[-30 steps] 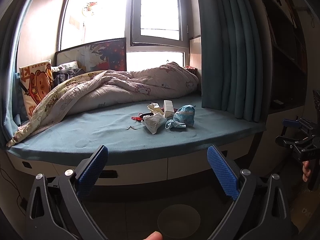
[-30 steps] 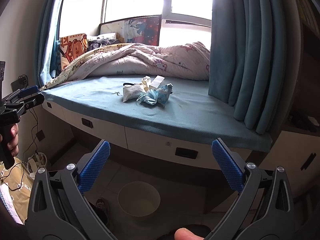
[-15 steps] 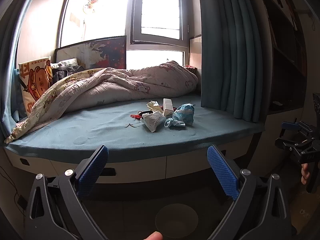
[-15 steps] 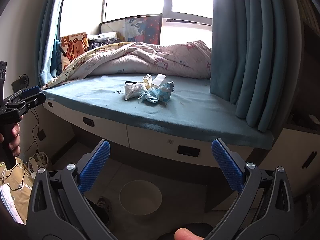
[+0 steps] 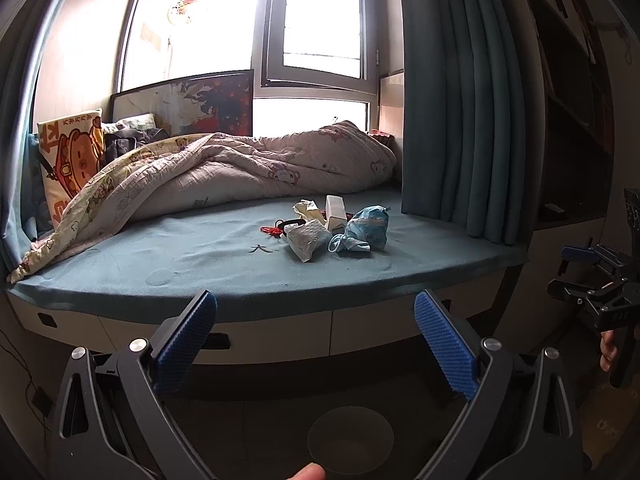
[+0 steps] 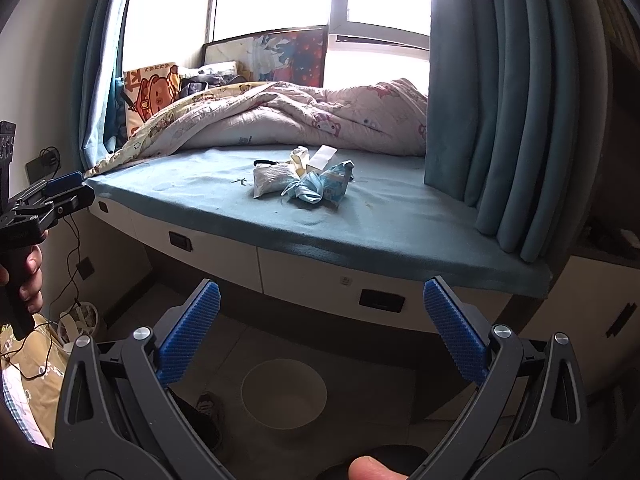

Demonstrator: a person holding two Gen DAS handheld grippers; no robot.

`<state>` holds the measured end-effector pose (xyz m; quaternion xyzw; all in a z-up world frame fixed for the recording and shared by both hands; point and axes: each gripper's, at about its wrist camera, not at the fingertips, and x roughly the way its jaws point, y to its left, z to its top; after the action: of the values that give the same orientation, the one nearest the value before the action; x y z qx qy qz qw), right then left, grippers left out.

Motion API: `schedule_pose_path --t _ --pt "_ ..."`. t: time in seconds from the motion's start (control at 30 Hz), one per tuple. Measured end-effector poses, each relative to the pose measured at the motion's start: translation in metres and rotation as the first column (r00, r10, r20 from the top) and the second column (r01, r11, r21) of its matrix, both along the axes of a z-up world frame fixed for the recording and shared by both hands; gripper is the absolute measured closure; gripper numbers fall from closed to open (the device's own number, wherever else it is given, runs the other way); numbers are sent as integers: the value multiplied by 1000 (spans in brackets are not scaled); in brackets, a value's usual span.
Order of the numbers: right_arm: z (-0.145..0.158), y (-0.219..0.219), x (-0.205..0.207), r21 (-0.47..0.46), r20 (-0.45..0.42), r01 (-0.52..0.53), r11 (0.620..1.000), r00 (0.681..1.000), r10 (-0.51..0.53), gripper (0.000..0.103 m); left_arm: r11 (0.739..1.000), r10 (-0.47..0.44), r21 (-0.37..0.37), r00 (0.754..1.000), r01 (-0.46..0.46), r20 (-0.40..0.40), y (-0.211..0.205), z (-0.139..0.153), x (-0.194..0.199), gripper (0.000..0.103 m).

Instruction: Collect trash

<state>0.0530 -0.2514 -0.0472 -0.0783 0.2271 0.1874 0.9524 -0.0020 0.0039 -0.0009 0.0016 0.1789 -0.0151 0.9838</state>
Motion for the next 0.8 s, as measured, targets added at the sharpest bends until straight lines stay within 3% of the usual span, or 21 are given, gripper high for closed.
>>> schedule_pose_path --t 0.8 --pt "1 2 0 -10 7 -18 1000 1000 18 5 1000 2 7 1000 -2 1 0 0 1 6"
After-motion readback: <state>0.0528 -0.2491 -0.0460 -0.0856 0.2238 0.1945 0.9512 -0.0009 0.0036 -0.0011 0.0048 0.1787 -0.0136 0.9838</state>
